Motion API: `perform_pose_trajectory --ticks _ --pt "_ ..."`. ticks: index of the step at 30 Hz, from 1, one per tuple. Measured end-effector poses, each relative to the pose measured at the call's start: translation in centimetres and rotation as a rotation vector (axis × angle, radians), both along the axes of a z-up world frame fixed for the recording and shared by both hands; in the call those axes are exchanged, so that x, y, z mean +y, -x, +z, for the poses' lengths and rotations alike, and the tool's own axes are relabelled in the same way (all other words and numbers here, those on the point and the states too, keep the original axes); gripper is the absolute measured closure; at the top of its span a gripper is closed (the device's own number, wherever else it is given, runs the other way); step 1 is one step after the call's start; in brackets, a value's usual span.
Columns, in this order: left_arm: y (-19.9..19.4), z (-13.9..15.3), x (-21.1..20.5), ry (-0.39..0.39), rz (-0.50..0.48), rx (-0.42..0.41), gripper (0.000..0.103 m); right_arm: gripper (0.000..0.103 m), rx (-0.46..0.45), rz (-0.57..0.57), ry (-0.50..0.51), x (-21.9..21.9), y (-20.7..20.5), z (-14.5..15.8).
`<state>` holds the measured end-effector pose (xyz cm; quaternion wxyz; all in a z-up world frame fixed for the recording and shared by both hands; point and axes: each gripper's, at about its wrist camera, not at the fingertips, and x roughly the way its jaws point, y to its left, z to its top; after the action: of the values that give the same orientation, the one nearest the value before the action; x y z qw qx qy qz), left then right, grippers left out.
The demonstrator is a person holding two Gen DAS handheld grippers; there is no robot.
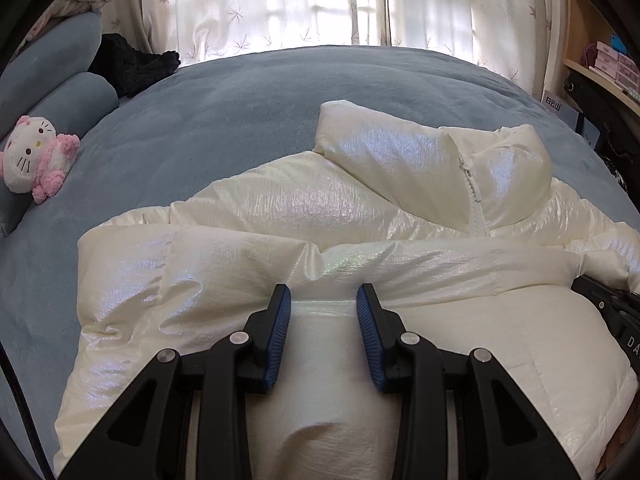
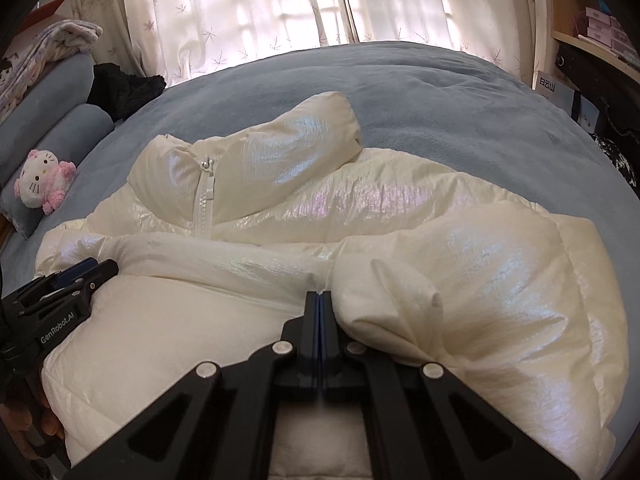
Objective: Fold large clothes
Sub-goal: 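Release the jacket and move both grippers back above it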
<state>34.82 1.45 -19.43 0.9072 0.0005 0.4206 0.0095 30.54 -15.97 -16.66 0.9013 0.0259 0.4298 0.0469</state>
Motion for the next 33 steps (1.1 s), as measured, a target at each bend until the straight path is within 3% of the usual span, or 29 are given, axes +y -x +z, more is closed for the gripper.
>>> perform_pose_trajectory --ticks 6,9,10,12,13,15,16,24,25,28,33 --pt "0.3 1.1 0.5 0.030 -0.010 0.039 0.068 0.102 0.046 -0.010 0.031 0.6 0.2 1.1" --pt "1.2 2.4 0.8 0.030 -0.010 0.054 0.059 0.099 0.064 -0.019 0.042 1.0 1.2 2.6" --pt "1.7 2.9 0.8 0.029 -0.006 0.060 0.051 0.098 0.069 -0.024 0.035 0.9 1.7 3.2" --pt "2.8 3.9 1.0 0.039 -0.004 0.066 0.041 0.084 0.075 -0.030 0.005 0.6 2.9 4.6" --pt "3.4 4.5 1.2 0.047 -0.007 0.066 0.040 0.078 0.072 -0.032 -0.012 0.3 3.7 5.3" --pt "4.9 5.8 1.4 0.061 -0.022 0.067 0.040 0.056 0.051 -0.034 -0.036 -0.1 5.5 6.9" --pt "5.7 6.3 1.4 0.060 -0.026 0.067 0.039 0.054 0.032 -0.033 -0.044 -0.4 6.7 7.8" --pt "13.0 10.6 2.0 0.024 -0.070 0.068 0.039 0.053 -0.002 -0.041 -0.119 -3.2 14.7 12.7" --pt "14.1 11.1 2.1 0.028 -0.075 0.069 0.037 0.053 -0.005 -0.041 -0.125 -3.5 15.8 13.2" --pt "16.9 12.3 2.7 0.036 -0.071 0.076 0.016 0.053 -0.008 -0.033 -0.146 -4.4 18.6 14.1" --pt "21.8 14.1 3.4 0.030 -0.100 0.054 0.016 0.053 -0.014 -0.002 -0.152 -5.4 23.2 15.1"
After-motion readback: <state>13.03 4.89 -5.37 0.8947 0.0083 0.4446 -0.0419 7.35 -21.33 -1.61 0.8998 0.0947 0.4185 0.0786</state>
